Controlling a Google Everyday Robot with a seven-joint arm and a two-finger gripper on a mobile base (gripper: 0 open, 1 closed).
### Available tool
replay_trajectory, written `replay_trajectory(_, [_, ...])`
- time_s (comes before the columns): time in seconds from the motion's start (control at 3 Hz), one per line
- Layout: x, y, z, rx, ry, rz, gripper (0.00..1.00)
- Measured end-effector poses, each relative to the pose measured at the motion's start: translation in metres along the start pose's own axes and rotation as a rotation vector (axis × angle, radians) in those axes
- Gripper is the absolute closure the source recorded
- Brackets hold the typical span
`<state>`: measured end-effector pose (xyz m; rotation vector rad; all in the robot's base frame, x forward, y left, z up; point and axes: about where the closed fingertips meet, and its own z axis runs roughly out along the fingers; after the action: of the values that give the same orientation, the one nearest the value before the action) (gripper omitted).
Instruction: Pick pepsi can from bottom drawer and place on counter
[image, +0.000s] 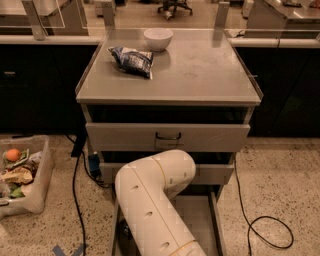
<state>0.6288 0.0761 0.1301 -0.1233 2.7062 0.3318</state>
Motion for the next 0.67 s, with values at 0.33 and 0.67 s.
replay_trajectory(0.33, [0.0,0.0,0.0,0.0,0.0,0.0,0.42])
replay_trajectory(0.67, [0.0,0.0,0.0,0.0,0.0,0.0,0.66])
